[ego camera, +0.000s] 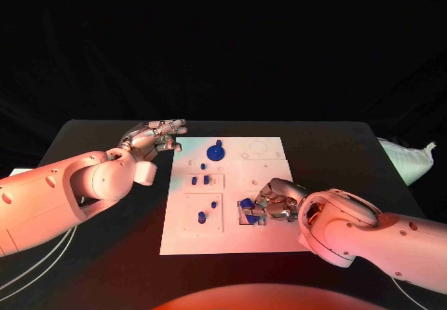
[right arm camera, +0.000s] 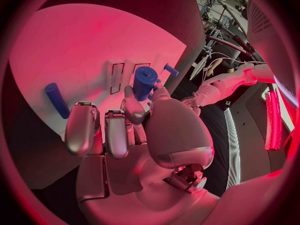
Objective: Assemble the parts on the task board
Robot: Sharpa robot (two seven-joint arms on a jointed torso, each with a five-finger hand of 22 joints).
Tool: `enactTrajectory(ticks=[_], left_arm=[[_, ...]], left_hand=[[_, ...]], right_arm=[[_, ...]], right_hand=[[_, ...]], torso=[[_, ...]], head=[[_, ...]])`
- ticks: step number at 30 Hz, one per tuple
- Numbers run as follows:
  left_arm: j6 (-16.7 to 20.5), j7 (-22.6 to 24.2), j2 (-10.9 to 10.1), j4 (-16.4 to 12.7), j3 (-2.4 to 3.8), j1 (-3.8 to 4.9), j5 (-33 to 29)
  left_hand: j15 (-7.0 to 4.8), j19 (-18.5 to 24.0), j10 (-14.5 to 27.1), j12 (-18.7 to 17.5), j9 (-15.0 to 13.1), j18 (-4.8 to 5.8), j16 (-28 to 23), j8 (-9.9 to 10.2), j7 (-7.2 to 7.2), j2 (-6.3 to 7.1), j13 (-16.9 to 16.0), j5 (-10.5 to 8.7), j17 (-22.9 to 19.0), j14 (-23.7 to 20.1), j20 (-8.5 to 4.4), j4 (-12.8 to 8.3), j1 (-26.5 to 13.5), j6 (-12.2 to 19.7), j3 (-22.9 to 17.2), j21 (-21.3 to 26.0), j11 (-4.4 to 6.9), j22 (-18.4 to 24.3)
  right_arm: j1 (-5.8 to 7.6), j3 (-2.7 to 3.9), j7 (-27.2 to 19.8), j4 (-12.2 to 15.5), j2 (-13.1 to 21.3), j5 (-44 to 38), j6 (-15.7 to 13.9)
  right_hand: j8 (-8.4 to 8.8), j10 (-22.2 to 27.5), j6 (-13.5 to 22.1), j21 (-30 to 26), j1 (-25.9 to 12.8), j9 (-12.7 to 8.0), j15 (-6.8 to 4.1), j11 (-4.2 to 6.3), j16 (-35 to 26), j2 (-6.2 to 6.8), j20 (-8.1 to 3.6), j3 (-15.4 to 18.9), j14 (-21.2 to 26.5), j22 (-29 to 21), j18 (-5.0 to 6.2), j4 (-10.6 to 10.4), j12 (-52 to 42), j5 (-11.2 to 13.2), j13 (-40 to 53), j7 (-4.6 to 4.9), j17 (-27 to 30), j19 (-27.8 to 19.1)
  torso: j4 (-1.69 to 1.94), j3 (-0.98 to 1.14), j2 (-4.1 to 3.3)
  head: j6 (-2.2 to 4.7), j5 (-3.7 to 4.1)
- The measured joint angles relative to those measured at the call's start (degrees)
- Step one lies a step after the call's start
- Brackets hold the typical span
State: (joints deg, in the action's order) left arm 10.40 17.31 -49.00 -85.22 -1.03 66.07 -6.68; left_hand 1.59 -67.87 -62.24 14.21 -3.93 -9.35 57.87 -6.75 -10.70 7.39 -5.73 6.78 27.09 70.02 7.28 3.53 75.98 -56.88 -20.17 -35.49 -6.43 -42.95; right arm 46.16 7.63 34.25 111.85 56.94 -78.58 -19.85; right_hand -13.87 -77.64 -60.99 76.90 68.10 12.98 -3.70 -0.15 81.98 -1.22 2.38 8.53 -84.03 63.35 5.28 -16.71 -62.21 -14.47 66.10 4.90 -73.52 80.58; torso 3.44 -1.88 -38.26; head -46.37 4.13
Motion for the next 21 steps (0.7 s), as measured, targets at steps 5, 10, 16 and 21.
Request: enactTrajectory(ticks=[5, 10, 16, 21], left_arm=[[-0.01, -0.03, -0.02, -0.03, 0.0, 0.0, 0.03], [-0.03, -0.06, -0.05, -0.04, 0.0, 0.0, 0.05], [-0.04, -0.09, -0.08, -0.03, 0.0, 0.0, 0.08], [-0.04, -0.11, -0.1, -0.02, 0.0, 0.0, 0.1]], left_hand=[[0.0, 0.0, 0.0, 0.22, 0.0, 0.0, 0.0, 0.0, 0.0, 0.0, 0.0, 0.0, -0.05, 0.0, 0.0, 0.0, 0.0, 0.0, 0.0, 0.0, 0.0, 0.05], [0.0, 0.0, 0.0, 0.22, 0.0, 0.0, 0.0, 0.0, 0.0, 0.0, 0.01, 0.0, -0.05, 0.0, 0.0, 0.0, 0.0, 0.0, 0.0, 0.0, 0.0, 0.05], [0.0, 0.0, 0.0, 0.22, 0.0, 0.0, 0.0, 0.0, 0.0, 0.0, 0.01, 0.0, -0.05, 0.0, 0.0, 0.0, 0.0, 0.0, 0.0, 0.0, 0.0, 0.05], [0.0, 0.0, 0.0, 0.22, 0.0, 0.0, 0.0, 0.0, 0.0, 0.0, 0.01, 0.0, -0.04, 0.0, 0.0, 0.0, 0.0, 0.0, 0.0, 0.0, 0.0, 0.04]], right_arm=[[0.02, 0.0, 0.14, -0.42, -0.33, -1.86, 0.44], [0.03, 0.0, 0.21, -0.44, -0.47, -3.44, 0.73], [0.04, 0.0, 0.23, -0.2, -0.45, -4.85, 1.15], [0.04, 0.0, 0.22, -0.03, -0.49, -5.84, 1.83]], right_hand=[[0.04, 1.31, 0.51, -0.14, -3.56, 0.59, 0.0, -0.29, -0.54, 0.78, -0.01, 3.51, 0.0, -0.47, 0.0, 0.03, 3.16, 9.4, -2.05, 0.1, 0.71, -0.19], [0.03, 1.54, 0.51, -0.38, -4.77, 0.86, 0.0, -0.32, -0.55, 1.53, -0.01, 4.37, 0.0, -0.54, 0.0, -0.07, 4.07, 11.16, -2.79, 0.1, 0.89, -0.18], [0.03, 1.54, 0.51, -0.38, -1.98, 1.51, 0.0, -0.32, -0.54, 1.0, -0.01, 3.97, 0.0, -0.43, 0.0, 0.81, 4.2, 9.68, -2.51, 0.09, 0.88, -0.18], [-0.31, 1.51, 0.51, -0.38, 6.32, 2.26, 0.0, -0.29, -0.54, 1.04, -0.01, 2.6, 0.0, -0.03, 0.0, 4.76, 4.2, 8.03, -2.27, 0.1, 0.82, -0.18]], torso=[[-0.05, 0.03, 0.0], [-0.09, 0.07, 0.03], [-0.08, 0.1, 0.03], [-0.06, 0.1, 0.03]], head=[[-0.1, -0.09], [-0.19, -0.12], [-0.32, -0.12], [-0.39, -0.12]])
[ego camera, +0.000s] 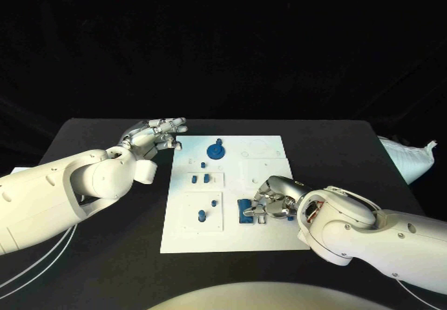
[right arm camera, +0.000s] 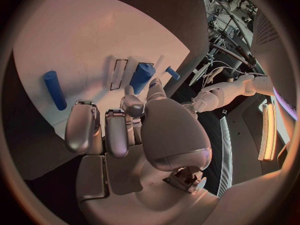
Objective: Assemble the parts on the task board
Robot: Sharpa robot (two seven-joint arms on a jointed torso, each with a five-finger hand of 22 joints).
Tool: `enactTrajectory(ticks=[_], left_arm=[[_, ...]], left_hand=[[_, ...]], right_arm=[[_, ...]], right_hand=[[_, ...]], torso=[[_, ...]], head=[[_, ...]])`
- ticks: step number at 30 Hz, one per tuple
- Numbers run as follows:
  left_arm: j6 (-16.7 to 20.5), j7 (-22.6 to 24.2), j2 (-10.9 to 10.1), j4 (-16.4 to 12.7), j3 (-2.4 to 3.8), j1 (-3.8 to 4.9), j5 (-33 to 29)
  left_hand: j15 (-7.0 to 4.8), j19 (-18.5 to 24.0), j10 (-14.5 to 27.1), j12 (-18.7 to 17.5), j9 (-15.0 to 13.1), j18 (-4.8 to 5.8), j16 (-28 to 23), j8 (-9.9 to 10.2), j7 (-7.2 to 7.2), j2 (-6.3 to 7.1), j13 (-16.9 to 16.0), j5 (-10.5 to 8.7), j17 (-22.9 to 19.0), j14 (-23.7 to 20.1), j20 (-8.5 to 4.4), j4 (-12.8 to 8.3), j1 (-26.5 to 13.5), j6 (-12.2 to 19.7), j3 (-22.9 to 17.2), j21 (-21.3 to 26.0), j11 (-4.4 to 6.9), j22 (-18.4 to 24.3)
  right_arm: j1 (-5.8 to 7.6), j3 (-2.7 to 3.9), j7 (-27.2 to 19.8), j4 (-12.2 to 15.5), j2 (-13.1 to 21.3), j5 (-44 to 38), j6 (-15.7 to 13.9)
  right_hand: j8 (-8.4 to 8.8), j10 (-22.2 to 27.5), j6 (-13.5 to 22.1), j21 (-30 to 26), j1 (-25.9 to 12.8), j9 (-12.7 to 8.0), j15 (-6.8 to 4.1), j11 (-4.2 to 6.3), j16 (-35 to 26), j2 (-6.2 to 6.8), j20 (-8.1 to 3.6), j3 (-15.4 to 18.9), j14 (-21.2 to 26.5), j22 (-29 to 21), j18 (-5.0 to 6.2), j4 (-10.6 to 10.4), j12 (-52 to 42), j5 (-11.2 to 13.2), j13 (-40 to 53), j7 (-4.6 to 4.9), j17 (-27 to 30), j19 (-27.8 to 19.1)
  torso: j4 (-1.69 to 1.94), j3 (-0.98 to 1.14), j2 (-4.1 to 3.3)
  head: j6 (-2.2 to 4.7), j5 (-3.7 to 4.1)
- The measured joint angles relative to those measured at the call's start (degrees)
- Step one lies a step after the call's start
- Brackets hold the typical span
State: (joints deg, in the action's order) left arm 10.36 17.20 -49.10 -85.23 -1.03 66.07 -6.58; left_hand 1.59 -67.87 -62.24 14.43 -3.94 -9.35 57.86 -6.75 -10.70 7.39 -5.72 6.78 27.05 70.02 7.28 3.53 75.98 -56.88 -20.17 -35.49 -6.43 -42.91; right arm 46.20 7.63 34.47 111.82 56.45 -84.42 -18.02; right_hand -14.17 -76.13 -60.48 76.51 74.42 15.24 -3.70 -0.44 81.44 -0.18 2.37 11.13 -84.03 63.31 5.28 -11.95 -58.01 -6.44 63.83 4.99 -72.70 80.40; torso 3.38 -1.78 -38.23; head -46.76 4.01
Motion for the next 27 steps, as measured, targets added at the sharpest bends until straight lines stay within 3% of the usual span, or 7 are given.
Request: enactTrajectory(ticks=[2, 8, 27], left_arm=[[-0.01, -0.01, 0.0, 0.0, 0.0, 0.0, 0.01], [-0.02, -0.02, 0.0, 0.01, 0.0, 0.0, 0.04], [-0.03, -0.05, -0.03, 0.07, 0.0, 0.0, 0.13]], left_hand=[[0.0, 0.0, 0.0, 0.0, 0.0, 0.0, 0.0, 0.0, 0.0, 0.0, 0.0, 0.0, 0.0, 0.0, 0.0, 0.0, 0.0, 0.0, 0.0, 0.0, 0.0, 0.0], [0.0, 0.0, 0.0, 0.0, 0.0, 0.01, 0.0, 0.0, 0.0, 0.0, 0.0, 0.0, 0.0, 0.0, 0.0, 0.0, 0.0, 0.0, 0.0, 0.0, 0.0, 0.0], [0.0, 0.0, 0.21, 0.0, 0.0, 0.0, 0.0, 0.0, 0.0, 0.0, 0.01, 0.0, 0.01, 0.0, 0.0, 0.0, 0.0, 0.0, 0.0, 0.0, -0.21, -0.01]], right_arm=[[0.0, 0.0, -0.01, 0.02, -0.1, -0.54, 0.35], [0.11, 0.17, -0.17, 0.05, -0.82, -3.18, 1.12], [-0.19, 0.13, -0.32, -0.96, -1.9, -9.25, 0.83]], right_hand=[[-0.39, -0.3, -0.19, 0.0, 2.7, 0.25, 0.0, 0.3, 0.0, 0.0, 0.0, -0.57, 0.0, 0.17, 0.0, 1.64, 0.0, 0.0, -0.03, -0.19, -0.14, 0.0], [-1.14, -0.72, -0.96, 0.0, 6.03, 1.02, 0.0, 0.68, 0.0, 0.07, 0.0, -1.66, 0.0, 0.62, 0.0, 4.29, -0.08, 1.72, 0.51, -0.9, -0.57, 0.0], [-2.44, -1.85, -1.69, 0.26, 5.66, 1.81, -0.41, 1.02, 0.0, -1.03, -0.22, -1.55, -0.01, 1.03, -0.01, 4.18, -3.12, 0.65, 2.92, -1.26, -1.0, 0.23]], torso=[[0.0, 0.0, -0.01], [0.03, 0.0, -0.02], [-0.03, 0.0, -0.02]], head=[[-0.04, 0.04], [-0.1, 0.1], [-0.34, 0.15]])
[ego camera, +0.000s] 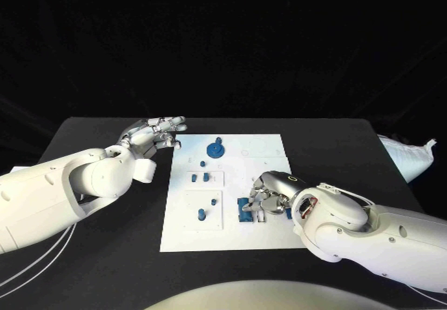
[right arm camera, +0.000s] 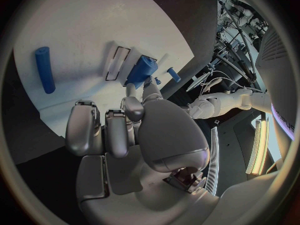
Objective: Assemble the parts on the task board
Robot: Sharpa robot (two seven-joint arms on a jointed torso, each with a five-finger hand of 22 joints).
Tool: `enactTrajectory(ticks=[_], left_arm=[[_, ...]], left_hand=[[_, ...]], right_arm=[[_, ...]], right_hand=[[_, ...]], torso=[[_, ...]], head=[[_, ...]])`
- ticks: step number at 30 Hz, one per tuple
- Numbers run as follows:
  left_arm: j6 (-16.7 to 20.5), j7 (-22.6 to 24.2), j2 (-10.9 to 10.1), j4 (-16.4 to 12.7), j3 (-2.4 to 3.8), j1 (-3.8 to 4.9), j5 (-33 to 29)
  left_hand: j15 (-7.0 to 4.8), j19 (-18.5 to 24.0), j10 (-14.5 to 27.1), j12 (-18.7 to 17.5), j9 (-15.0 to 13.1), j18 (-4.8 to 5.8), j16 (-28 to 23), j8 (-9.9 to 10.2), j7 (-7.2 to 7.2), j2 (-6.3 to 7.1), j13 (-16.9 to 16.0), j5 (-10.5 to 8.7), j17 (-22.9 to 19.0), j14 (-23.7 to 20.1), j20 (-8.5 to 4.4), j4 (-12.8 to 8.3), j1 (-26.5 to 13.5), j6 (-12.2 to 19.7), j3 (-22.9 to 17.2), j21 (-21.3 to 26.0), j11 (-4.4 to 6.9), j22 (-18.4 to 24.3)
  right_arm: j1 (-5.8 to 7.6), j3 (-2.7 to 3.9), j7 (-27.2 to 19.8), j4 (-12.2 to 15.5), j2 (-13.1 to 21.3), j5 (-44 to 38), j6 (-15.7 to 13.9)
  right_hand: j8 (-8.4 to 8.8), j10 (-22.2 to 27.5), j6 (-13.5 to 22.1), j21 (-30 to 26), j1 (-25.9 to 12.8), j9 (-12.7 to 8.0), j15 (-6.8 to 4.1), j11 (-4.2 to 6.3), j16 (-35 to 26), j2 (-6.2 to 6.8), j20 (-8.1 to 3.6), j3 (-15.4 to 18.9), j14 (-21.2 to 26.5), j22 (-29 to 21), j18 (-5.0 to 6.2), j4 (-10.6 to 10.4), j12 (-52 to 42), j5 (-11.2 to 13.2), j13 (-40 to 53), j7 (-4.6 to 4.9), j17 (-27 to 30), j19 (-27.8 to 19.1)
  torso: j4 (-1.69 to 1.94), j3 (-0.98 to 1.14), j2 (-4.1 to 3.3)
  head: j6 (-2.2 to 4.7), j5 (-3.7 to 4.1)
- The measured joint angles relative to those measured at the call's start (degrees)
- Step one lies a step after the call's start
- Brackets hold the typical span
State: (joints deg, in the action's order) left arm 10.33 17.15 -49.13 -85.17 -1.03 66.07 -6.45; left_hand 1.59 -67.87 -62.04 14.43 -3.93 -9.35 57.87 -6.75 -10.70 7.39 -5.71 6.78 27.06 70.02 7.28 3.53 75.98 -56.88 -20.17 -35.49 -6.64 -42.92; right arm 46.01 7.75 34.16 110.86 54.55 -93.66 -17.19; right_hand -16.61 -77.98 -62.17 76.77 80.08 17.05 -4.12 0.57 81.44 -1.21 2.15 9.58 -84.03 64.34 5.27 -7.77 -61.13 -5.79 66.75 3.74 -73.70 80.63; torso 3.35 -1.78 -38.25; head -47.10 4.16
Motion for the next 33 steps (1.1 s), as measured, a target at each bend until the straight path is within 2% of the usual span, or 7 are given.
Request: enactTrajectory(ticks=[3, 10, 18, 26, 33], left_arm=[[0.0, 0.0, 0.0, 0.01, 0.0, 0.0, 0.02], [-0.02, -0.01, -0.04, 0.08, 0.0, 0.0, 0.06], [-0.04, -0.02, -0.06, 0.1, 0.0, -0.01, 0.07], [-0.06, -0.03, -0.05, 0.12, -0.01, -0.02, 0.07], [-0.07, -0.03, -0.05, 0.11, -0.01, -0.02, 0.05]], left_hand=[[0.0, 0.0, 0.0, 0.0, 0.0, 0.0, 0.0, 0.0, 0.0, 0.0, 0.0, 0.0, 0.0, 0.0, 0.0, 0.0, 0.0, 0.0, 0.0, 0.0, 0.0, 0.0], [0.0, 0.0, 0.0, 0.0, 0.0, 0.0, 0.0, 0.0, -0.21, 0.0, -0.05, 0.0, -0.09, 0.0, 0.0, 0.01, 0.0, 0.21, 0.34, 0.22, 0.0, 0.08], [0.0, 0.0, 0.0, 0.0, 0.0, 0.0, 0.0, 0.0, -0.21, 0.0, -0.04, 0.0, -0.08, 0.0, 0.0, 0.01, 0.0, 0.21, 0.34, 0.22, 0.0, 0.08], [0.0, 0.0, 0.0, 0.0, 0.0, 0.0, 0.0, 0.0, -0.2, 0.0, -0.04, 0.0, -0.08, 0.0, 0.0, 0.01, 0.0, 0.21, 0.34, 0.22, 0.0, 0.08], [0.0, 0.0, 0.0, 0.0, 0.0, 0.0, 0.0, 0.0, -0.2, 0.0, -0.03, 0.0, -0.08, 0.0, 0.0, 0.02, 0.0, 0.21, 0.34, 0.22, 0.0, 0.08]], right_arm=[[-0.17, -0.06, -0.09, 0.41, 0.3, -0.14, -0.11], [-0.56, -0.22, -0.75, 2.12, 1.33, 0.12, -0.41], [-0.66, -0.22, -1.78, 3.06, 2.21, 0.78, -0.13], [-0.69, -0.2, -2.09, 2.28, 2.13, 1.0, 0.98], [-0.67, -0.17, -1.78, 1.18, 1.47, 0.53, 1.37]], right_hand=[[0.0, -0.22, 0.0, 0.0, -0.01, 0.15, 0.0, -0.21, 0.0, 0.01, -0.14, 0.31, 0.0, 0.14, 0.01, -0.31, -0.21, -0.1, 0.28, 0.0, -0.23, 0.14], [-0.44, -0.52, 0.0, 0.24, -1.97, 0.53, 0.0, -0.31, 0.25, 1.36, -0.2, 1.17, 0.0, 0.36, 0.01, -1.17, -1.45, 0.63, 0.3, 0.0, -0.65, 0.2], [-0.67, -0.73, 0.0, 0.24, -2.2, 0.73, 0.0, -0.1, 0.24, 1.59, -0.2, 1.33, 0.0, 0.43, 0.01, -1.32, -1.55, 1.27, 0.33, 0.0, -0.72, 0.2], [-0.91, -0.94, -0.18, 0.23, -2.19, 1.02, -0.33, 0.1, 0.45, 1.58, -0.2, 1.27, 0.09, 0.5, 0.01, -1.26, -1.99, 1.69, 0.35, -0.18, -0.83, 0.2], [-1.36, -1.13, -0.21, 0.23, -1.02, 1.24, -0.41, 0.29, 0.45, 0.41, -0.34, 0.5, 0.01, 0.61, 0.01, -0.5, -2.42, 1.69, 1.22, -0.22, -0.93, 0.35]], torso=[[0.01, 0.02, 0.01], [0.05, 0.03, 0.02], [0.07, 0.0, 0.03], [0.14, -0.03, 0.05], [0.21, -0.03, 0.05]], head=[[-0.01, 0.09], [-0.09, 0.18], [-0.15, 0.24], [-0.22, 0.31], [-0.29, 0.27]])
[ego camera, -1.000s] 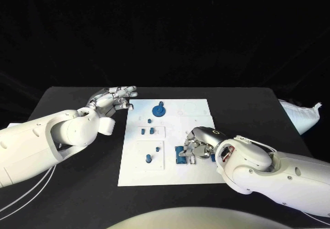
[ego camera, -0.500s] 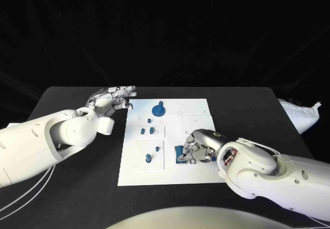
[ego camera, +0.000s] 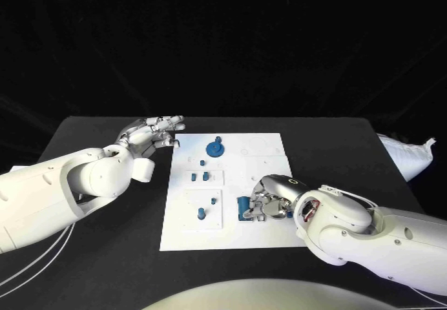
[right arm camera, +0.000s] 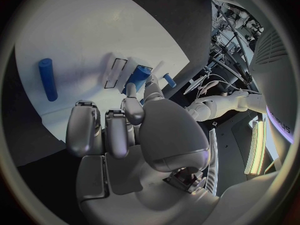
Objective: Assemble the parts on the task board
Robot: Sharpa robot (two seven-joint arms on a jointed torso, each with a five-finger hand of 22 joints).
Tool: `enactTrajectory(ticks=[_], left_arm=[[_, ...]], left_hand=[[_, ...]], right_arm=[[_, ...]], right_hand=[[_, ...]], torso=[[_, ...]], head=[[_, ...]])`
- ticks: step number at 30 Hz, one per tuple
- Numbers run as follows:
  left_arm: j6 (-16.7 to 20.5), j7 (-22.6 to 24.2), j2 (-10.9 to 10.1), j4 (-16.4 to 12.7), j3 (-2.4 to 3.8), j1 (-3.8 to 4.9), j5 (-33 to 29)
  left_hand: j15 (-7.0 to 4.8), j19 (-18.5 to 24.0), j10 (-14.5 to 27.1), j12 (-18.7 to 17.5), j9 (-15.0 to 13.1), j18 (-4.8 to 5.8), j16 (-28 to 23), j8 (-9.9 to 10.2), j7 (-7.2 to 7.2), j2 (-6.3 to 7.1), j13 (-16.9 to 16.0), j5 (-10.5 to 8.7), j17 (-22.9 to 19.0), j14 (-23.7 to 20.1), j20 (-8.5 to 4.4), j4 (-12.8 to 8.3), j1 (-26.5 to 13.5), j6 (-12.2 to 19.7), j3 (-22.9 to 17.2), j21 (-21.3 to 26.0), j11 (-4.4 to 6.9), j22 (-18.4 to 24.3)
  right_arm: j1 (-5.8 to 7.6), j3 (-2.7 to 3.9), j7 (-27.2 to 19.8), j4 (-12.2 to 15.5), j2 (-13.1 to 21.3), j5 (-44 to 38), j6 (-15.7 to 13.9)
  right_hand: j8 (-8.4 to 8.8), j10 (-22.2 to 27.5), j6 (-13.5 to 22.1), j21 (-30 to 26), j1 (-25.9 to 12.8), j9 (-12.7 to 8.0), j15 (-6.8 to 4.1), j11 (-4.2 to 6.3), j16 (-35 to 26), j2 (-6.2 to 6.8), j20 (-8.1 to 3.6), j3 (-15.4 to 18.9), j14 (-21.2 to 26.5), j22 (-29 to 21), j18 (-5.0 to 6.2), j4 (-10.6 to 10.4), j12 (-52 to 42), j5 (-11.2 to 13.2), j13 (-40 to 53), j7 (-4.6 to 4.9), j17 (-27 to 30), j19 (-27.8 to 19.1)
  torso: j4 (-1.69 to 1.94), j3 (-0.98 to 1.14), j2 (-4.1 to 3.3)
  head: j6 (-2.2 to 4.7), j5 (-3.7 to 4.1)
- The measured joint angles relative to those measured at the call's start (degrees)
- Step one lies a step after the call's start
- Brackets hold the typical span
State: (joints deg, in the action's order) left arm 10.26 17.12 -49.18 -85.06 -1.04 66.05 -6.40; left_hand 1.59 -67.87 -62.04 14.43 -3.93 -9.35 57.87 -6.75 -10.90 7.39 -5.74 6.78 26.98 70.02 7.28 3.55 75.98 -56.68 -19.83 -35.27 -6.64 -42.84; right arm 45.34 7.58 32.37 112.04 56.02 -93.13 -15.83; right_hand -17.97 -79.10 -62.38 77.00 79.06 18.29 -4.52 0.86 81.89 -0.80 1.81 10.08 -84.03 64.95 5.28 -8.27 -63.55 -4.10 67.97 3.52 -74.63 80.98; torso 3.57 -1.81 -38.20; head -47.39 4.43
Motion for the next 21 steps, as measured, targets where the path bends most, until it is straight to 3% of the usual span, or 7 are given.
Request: enactTrajectory(ticks=[7, 11, 15, 18, 21], left_arm=[[0.0, 0.0, -0.01, -0.02, 0.0, 0.0, 0.0], [-0.01, -0.01, -0.07, -0.02, 0.0, 0.0, 0.0], [-0.01, -0.02, -0.17, -0.03, 0.0, 0.0, 0.0], [-0.02, -0.04, -0.25, -0.05, -0.01, 0.0, 0.0], [-0.02, -0.06, -0.31, -0.06, -0.02, -0.01, 0.01]], left_hand=[[0.0, 0.0, 0.0, 0.0, 0.0, 0.0, 0.0, 0.0, 0.0, 0.0, 0.0, 0.0, 0.0, 0.0, 0.0, 0.0, 0.0, 0.0, 0.0, 0.0, 0.0, 0.0], [0.0, 0.0, 0.0, 0.0, 0.0, 0.0, 0.0, 0.0, 0.0, 0.0, 0.01, 0.0, 0.0, 0.0, 0.0, 0.0, 0.0, 0.0, 0.0, 0.0, 0.0, 0.0], [0.0, 0.0, 0.0, 0.0, 0.0, -0.01, 0.0, 0.0, 0.0, 0.0, 0.01, 0.0, 0.0, 0.0, 0.0, 0.0, 0.0, 0.0, 0.0, 0.0, 0.01, 0.0], [0.0, 0.0, 0.0, 0.0, 0.0, 0.0, 0.0, 0.0, 0.0, 0.0, 0.01, 0.0, 0.01, 0.0, 0.0, 0.0, 0.0, 0.0, 0.0, 0.0, 0.01, 0.0], [0.0, 0.0, -0.01, 0.0, 0.0, 0.0, 0.0, 0.0, 0.0, 0.0, 0.01, 0.0, 0.01, 0.0, 0.0, 0.0, 0.0, 0.0, 0.0, 0.0, 0.01, -0.01]], right_arm=[[-0.04, -0.03, 0.29, -0.54, -0.44, -0.82, -0.11], [-0.04, -0.03, 0.38, -0.17, 0.1, -0.85, -0.74], [-0.05, 0.05, 0.33, 0.79, 1.62, -0.08, -1.57], [-0.03, 0.21, 0.16, 1.64, 3.46, 1.37, -2.13], [0.11, 0.3, 0.03, 2.37, 5.81, 3.29, -2.52]], right_hand=[[0.0, 0.0, -0.16, 0.0, 0.47, 0.2, 0.01, 0.0, 0.0, -0.97, -0.06, -0.39, 0.0, 0.05, 0.0, 0.37, -0.08, 0.13, 1.27, -0.16, -0.09, 0.06], [0.0, 0.0, -0.16, 0.0, -0.44, 0.32, 0.01, 0.0, 0.0, -1.84, -0.06, 0.2, 0.0, 0.05, 0.0, -0.85, -0.3, -1.27, 1.93, -0.16, -0.08, 0.06], [0.01, -0.05, 0.72, 0.0, -2.18, 0.31, 0.0, 0.06, 0.0, -0.82, -0.06, 1.07, 0.0, 0.04, 0.0, -2.04, 0.46, -2.84, 1.03, 0.14, -0.08, 0.06], [1.2, -0.08, 2.44, 0.0, -2.21, -0.19, 0.0, 0.07, 0.0, -0.79, -0.06, 1.1, 0.0, -0.02, 0.0, -2.25, 1.49, -3.93, 0.62, 0.64, -0.08, 0.06], [3.22, 0.74, 4.27, 0.0, -0.34, -1.22, 0.09, -0.75, 0.0, -1.99, -0.06, -0.41, -0.01, -0.02, 0.0, -1.04, 2.31, -4.79, 0.45, 1.76, -0.27, 0.06]], torso=[[-0.04, 0.0, 0.0], [-0.09, 0.02, -0.01], [-0.14, 0.03, -0.01], [-0.17, 0.02, 0.0], [-0.18, 0.0, 0.03]], head=[[-0.11, -0.13], [-0.12, -0.15], [-0.07, -0.18], [-0.05, -0.03], [0.05, 0.18]])
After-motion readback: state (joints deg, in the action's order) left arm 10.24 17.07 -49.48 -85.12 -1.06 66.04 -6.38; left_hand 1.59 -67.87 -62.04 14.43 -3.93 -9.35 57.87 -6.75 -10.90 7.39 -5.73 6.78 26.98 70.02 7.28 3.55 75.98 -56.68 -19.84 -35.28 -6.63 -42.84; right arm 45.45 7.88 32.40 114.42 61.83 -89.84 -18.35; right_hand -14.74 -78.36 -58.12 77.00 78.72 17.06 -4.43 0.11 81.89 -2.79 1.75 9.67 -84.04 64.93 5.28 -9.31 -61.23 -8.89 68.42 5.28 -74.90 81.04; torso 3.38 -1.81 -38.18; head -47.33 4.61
